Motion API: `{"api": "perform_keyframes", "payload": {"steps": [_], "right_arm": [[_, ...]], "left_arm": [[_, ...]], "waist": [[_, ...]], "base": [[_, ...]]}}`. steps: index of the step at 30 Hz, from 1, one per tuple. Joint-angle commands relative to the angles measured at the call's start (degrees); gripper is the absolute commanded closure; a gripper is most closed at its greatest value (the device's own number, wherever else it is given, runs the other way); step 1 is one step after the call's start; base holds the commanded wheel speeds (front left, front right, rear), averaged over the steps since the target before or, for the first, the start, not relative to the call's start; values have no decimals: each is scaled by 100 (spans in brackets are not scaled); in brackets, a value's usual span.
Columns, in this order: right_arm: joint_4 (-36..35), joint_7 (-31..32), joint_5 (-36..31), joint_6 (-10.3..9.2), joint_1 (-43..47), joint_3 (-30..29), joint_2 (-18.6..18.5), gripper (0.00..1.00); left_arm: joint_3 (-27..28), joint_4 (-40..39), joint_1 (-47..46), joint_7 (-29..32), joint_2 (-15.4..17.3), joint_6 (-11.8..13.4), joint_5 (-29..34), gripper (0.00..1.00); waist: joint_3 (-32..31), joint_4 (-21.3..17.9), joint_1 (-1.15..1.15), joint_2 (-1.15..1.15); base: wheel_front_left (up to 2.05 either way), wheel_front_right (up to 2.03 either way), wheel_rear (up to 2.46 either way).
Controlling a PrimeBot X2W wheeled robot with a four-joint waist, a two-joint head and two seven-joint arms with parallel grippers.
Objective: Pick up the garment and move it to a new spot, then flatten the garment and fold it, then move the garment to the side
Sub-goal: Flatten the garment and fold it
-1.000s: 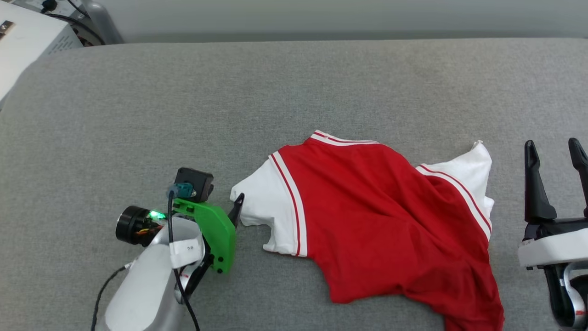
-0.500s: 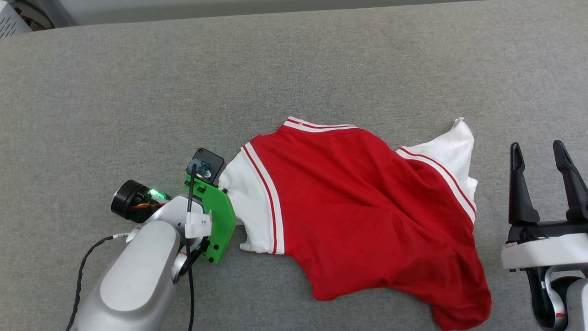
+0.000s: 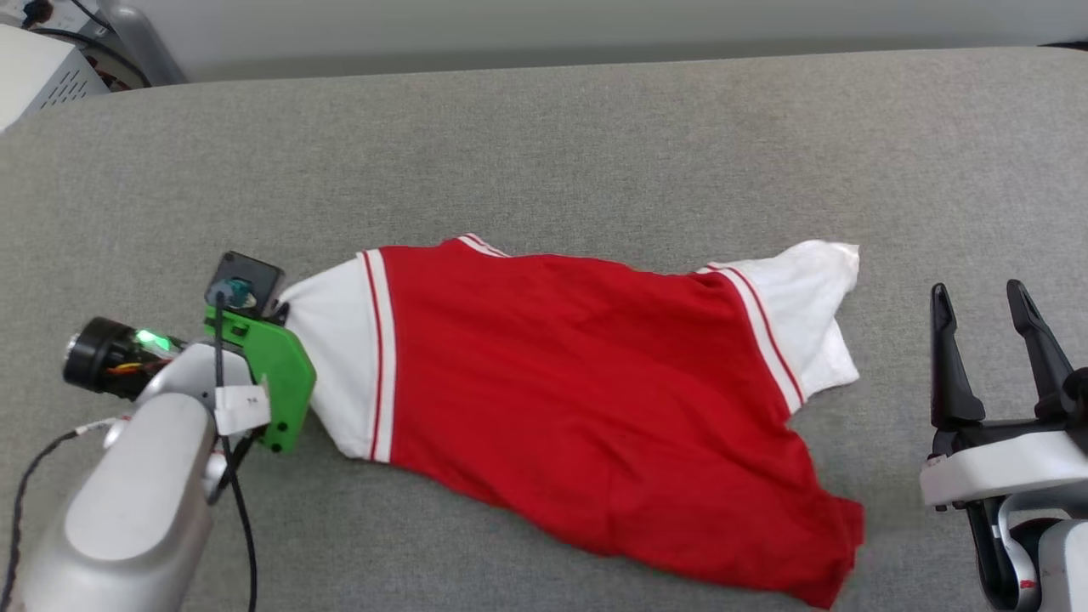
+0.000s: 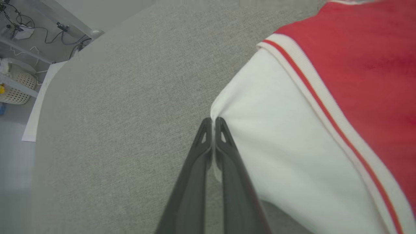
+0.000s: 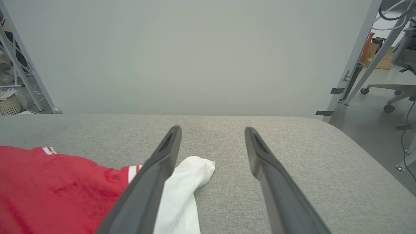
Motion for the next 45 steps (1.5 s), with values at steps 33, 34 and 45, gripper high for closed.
{"api": "perform_keyframes", "payload": {"steps": [33,34,45], "right_arm": [[353,3444,725,-3,-667,704,-1552,0],[341,3816,857,-3,-736,780,-1766,0],[737,6022,1420,-3,-1697,632,-2486,0]], "left_arm": [[732,-1449,1006,-3253,-695,419,-505,0],[765,-1673,1122,-3256,-750,443,-484,0],[806,-2437,1650,-3260,-1217,450,-399,0]], "waist": [[-163,1342,0,61],[-129,1421,0,61],[433,2091,0,61]], "base": [[0,0,0],[0,0,0],[0,0,0]]}}
